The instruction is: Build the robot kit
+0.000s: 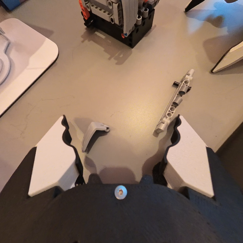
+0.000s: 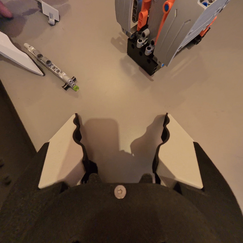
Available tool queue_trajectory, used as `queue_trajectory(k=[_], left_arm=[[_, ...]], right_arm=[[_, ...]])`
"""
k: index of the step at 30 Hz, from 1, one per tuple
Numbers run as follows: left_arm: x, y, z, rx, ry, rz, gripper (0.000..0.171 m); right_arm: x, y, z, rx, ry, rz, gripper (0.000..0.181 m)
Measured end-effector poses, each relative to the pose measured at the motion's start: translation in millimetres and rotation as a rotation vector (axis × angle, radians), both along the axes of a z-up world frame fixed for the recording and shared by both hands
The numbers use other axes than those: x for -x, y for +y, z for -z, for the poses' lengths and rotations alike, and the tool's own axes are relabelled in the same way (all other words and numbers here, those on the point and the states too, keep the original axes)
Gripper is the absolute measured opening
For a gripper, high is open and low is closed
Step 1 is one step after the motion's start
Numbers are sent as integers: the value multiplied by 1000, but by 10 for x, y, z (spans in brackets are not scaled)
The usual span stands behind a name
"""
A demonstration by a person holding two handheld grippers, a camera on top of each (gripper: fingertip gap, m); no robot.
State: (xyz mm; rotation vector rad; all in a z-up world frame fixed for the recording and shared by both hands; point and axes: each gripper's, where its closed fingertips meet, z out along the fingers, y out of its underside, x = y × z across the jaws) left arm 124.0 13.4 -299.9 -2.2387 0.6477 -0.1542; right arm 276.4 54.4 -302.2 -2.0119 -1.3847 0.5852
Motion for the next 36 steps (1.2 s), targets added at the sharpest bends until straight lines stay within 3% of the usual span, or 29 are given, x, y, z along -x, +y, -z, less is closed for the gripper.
queue_trajectory(k=[7, 9, 11, 16, 22, 29, 32, 36], left_arm=[[16, 10, -70, -75, 51, 7, 153], [-36, -17, -49, -50, 21, 38, 143], [17, 3, 6, 4, -1, -2, 154], [14, -4, 84, 94, -48, -13, 156], [38, 17, 70, 91, -52, -9, 151], [37, 38, 77, 87, -48, 0, 152], [33, 57, 81, 89, -49, 5, 154], [34, 68, 84, 89, -48, 9, 156]], right_arm=[[5, -6, 3, -2, -4, 3, 128], [13, -45, 18, 5, -11, -24, 137], [33, -93, 37, 8, -25, -50, 147], [54, -84, 18, -36, -28, -47, 155], [-16, -70, -178, -99, 46, 5, 155], [-393, 3, -401, -152, 73, 134, 135], [-468, 31, -558, -196, 135, 168, 144], [-538, 83, -337, -213, 92, 193, 147]])
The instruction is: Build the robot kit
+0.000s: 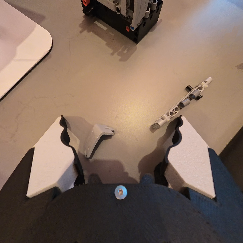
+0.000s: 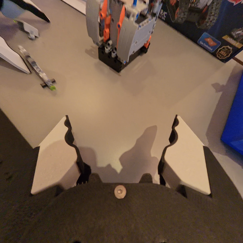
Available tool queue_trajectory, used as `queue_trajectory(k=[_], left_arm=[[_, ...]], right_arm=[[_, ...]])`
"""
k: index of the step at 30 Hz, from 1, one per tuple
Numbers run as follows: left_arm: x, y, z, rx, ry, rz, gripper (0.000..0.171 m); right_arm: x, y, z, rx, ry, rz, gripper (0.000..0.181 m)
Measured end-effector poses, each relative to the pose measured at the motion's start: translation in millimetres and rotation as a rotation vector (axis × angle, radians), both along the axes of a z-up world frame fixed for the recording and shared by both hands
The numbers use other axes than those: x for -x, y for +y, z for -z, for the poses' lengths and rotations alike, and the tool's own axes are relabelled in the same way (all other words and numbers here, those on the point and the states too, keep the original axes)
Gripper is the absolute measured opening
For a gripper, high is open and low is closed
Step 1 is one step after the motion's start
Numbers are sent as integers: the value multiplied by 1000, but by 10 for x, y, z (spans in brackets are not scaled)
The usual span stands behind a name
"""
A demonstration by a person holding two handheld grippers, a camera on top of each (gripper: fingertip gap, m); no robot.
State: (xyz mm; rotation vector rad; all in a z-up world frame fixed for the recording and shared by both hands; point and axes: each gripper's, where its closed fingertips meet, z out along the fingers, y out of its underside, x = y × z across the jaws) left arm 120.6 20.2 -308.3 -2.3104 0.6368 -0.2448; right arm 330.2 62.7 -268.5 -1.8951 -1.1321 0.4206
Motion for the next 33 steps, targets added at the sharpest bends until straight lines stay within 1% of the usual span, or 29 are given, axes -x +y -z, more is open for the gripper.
queue_trajectory(k=[2, 3, 4, 8, 14, 33], left_arm=[[-3, 0, 0, -1, 1, 2, 156], [-2, 2, 1, 0, 0, 2, 156], [-2, 5, 2, 0, 1, 4, 156], [-9, 24, 6, 2, 2, 11, 158], [-12, 35, 7, 2, 2, 12, 158], [-14, 40, 5, 1, 1, 13, 158]], right_arm=[[-25, 28, 148, 13, -48, 15, 148], [-29, 45, 160, -3, -69, 15, 146], [-15, 52, 152, -22, -73, 8, 140], [17, 100, 152, -73, -99, -21, 143], [22, 118, 127, -115, -99, -34, 138], [26, 139, 138, -97, -98, -27, 141]])
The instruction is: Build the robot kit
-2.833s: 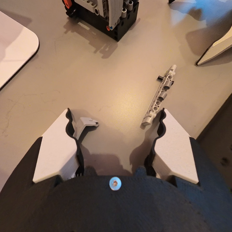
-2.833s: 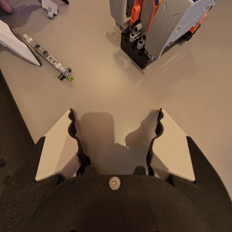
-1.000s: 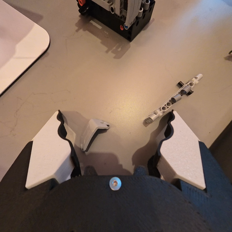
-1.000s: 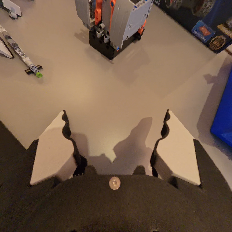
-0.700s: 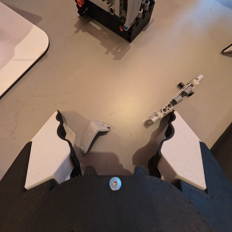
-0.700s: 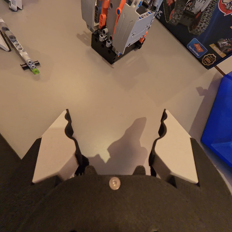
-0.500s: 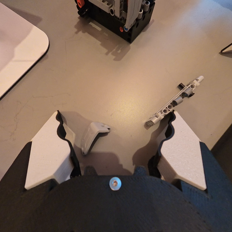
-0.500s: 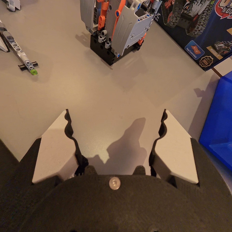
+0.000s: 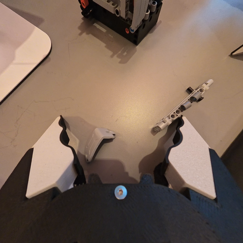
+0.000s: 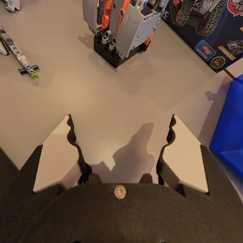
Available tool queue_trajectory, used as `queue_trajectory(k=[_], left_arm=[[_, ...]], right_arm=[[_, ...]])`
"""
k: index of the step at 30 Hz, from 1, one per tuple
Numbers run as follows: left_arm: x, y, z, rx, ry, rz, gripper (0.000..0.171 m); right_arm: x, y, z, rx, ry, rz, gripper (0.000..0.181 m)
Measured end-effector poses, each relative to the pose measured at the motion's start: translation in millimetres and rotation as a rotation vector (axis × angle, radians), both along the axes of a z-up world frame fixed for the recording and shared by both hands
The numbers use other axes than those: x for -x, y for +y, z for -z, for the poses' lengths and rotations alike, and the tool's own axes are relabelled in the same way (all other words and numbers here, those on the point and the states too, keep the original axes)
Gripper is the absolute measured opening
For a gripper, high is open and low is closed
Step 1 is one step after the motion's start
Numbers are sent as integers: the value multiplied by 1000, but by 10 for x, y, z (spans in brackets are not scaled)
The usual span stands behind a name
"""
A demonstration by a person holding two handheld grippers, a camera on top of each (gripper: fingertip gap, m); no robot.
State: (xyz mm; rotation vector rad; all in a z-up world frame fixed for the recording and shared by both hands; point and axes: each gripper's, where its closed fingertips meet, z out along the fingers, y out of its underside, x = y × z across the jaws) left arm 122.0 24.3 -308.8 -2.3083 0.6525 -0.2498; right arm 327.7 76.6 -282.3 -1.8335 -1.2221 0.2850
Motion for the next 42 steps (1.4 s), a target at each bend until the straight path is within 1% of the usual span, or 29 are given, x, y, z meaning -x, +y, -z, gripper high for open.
queue_trajectory(k=[16, 23, 28, 32, 34, 36, 39, 42], left_arm=[[2, -12, 0, -1, 1, -17, 158], [-1, -14, 0, -2, 2, -17, 158], [1, -19, -1, -2, 1, -24, 157], [0, -22, -2, -2, 1, -28, 157], [0, -22, -1, -2, 0, -28, 157], [0, -23, 0, -1, 0, -28, 158], [0, -23, 0, -1, 0, -28, 158], [-2, -24, 1, -1, 1, -27, 158]], right_arm=[[5, -21, -23, -33, -1, -10, 137], [-4, -17, -11, -15, 0, -5, 138], [-1, -40, -13, -23, -1, -8, 134], [-28, -60, 30, 38, 3, 8, 132], [-36, -50, 52, 72, 5, 16, 134], [-37, -52, 94, 128, 5, 19, 140], [-41, -54, 159, 214, 6, 31, 143], [-43, -55, 157, 206, 5, 33, 144]])
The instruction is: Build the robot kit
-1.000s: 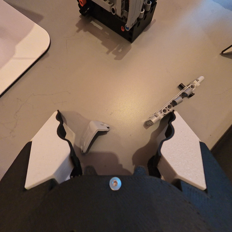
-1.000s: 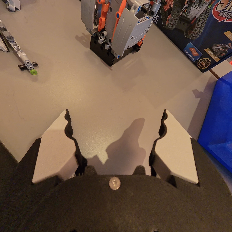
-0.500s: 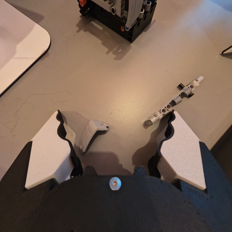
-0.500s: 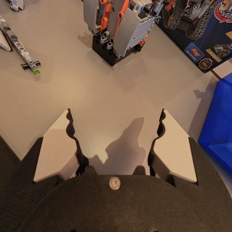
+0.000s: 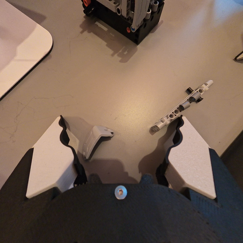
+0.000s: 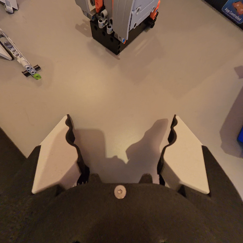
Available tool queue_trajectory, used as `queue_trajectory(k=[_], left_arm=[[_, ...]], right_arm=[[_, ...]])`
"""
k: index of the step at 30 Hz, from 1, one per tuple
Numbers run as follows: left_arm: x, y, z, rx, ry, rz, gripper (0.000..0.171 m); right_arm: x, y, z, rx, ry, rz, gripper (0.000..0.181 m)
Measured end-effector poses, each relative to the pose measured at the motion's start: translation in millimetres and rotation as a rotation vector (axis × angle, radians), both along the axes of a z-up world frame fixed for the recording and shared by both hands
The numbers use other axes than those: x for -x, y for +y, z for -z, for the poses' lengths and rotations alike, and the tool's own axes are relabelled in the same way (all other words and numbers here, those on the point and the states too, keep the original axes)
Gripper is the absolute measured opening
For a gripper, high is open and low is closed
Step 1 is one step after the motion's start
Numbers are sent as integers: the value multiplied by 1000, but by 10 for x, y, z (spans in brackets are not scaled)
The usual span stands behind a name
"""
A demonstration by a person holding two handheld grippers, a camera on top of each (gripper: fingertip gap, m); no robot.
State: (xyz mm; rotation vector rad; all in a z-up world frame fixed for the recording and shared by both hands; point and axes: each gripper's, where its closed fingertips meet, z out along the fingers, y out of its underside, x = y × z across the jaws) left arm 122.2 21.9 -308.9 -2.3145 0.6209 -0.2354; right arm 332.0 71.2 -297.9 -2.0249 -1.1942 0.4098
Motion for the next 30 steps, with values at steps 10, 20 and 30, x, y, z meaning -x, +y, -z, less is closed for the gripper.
queue_trajectory(k=[10, 20, 30], left_arm=[[1, 7, 1, 1, -1, -6, 158], [23, 7, 6, 5, -1, -2, 158], [77, -6, 23, 9, 0, -1, 158]], right_arm=[[1, -1, -2, -8, 1, -2, 147], [-37, 78, -8, 40, 27, 92, 111], [58, 33, 49, 112, 22, 79, 131]])
